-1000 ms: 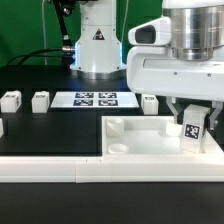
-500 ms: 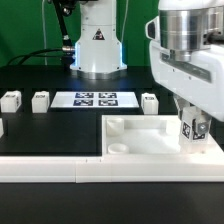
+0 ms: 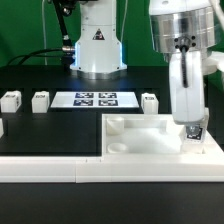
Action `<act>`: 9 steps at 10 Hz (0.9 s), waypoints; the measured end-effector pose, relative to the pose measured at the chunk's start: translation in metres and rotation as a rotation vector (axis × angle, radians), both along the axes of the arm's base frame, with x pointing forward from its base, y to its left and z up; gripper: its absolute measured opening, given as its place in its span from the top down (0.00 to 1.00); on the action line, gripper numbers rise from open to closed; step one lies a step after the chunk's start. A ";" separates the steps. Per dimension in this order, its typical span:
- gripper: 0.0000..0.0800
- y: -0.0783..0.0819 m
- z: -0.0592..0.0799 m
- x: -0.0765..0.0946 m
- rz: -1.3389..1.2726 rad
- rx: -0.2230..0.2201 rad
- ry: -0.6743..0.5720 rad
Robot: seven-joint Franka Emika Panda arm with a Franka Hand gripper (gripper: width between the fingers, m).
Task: Assemble square table
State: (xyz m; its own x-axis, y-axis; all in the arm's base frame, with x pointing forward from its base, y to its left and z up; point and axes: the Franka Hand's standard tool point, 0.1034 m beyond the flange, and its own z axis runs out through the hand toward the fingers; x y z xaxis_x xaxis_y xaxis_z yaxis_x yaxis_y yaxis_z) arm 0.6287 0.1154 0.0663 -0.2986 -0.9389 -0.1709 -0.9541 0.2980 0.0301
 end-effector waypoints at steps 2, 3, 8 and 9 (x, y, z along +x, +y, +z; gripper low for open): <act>0.49 0.002 0.000 0.000 0.031 -0.002 -0.005; 0.28 0.007 0.002 0.002 0.258 -0.034 -0.056; 0.19 0.007 0.000 0.004 0.688 -0.066 -0.141; 0.19 0.005 0.000 0.003 0.949 -0.100 -0.161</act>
Offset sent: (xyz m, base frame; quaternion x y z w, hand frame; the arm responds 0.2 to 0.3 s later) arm -0.0043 0.0129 0.0029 0.0628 0.0132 -0.4458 0.8929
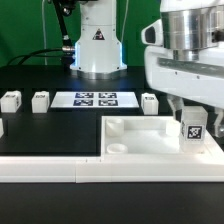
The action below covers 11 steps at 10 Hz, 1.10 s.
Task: Assemble square table
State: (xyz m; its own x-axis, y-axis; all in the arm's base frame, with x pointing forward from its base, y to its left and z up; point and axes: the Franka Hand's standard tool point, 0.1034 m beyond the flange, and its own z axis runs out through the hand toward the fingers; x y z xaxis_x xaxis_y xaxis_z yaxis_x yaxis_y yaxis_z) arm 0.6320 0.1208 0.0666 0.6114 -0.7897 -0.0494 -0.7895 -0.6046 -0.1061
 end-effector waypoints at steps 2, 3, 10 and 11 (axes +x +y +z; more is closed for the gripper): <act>0.19 0.000 0.003 0.001 0.328 -0.038 -0.037; 0.19 0.001 0.003 0.001 0.455 -0.043 -0.047; 0.63 -0.004 -0.002 -0.001 0.366 -0.040 -0.033; 0.63 -0.005 -0.002 -0.001 0.331 -0.038 -0.029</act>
Offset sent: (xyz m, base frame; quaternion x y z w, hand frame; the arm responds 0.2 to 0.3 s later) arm -0.0039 0.0017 -0.0023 -0.0012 -0.0350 -0.3218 0.9462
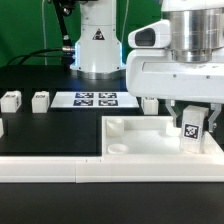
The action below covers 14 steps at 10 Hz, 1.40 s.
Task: Assemble square table
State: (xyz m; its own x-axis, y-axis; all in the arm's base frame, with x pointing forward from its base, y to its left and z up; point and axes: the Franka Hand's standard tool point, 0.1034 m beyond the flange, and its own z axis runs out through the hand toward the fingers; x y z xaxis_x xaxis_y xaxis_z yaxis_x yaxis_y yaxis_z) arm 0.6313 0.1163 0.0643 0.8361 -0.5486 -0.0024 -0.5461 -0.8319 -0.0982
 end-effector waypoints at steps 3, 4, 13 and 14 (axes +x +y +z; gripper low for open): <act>0.63 0.000 0.000 0.000 -0.265 0.012 0.024; 0.63 0.000 0.000 0.000 -0.443 0.013 0.046; 0.63 -0.006 0.000 0.000 -1.474 0.181 0.200; 0.63 -0.009 0.000 0.000 -1.497 0.176 0.201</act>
Offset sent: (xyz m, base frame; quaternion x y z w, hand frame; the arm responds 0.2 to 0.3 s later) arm 0.0117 0.0026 -0.0027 -0.0577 0.0197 0.3519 0.9341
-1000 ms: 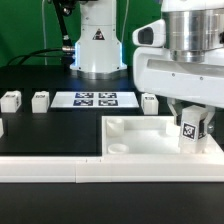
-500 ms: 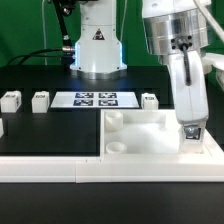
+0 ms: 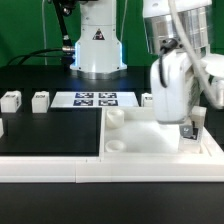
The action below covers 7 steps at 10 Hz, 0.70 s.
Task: Assemble square table
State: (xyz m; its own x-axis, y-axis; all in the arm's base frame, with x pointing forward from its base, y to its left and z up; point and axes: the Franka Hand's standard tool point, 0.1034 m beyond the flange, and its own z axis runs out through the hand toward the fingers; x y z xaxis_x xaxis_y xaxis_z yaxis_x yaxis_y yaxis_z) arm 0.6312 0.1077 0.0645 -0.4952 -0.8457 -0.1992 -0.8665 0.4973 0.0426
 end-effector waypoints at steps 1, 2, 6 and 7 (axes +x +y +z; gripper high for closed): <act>0.63 0.000 0.000 0.000 0.004 0.000 0.000; 0.63 0.000 -0.002 -0.001 0.005 -0.001 0.004; 0.20 0.000 -0.003 -0.002 0.005 -0.001 0.005; 0.20 0.001 -0.001 -0.001 0.012 -0.001 0.002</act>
Offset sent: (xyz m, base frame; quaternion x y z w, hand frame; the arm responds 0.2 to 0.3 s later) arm 0.0000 0.0000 0.0000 0.0000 0.0000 0.0000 1.0000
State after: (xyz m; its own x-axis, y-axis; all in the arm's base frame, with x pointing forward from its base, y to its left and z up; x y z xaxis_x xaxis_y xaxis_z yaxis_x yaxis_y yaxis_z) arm 0.6300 0.1084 0.0631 -0.4855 -0.8516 -0.1977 -0.8722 0.4871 0.0439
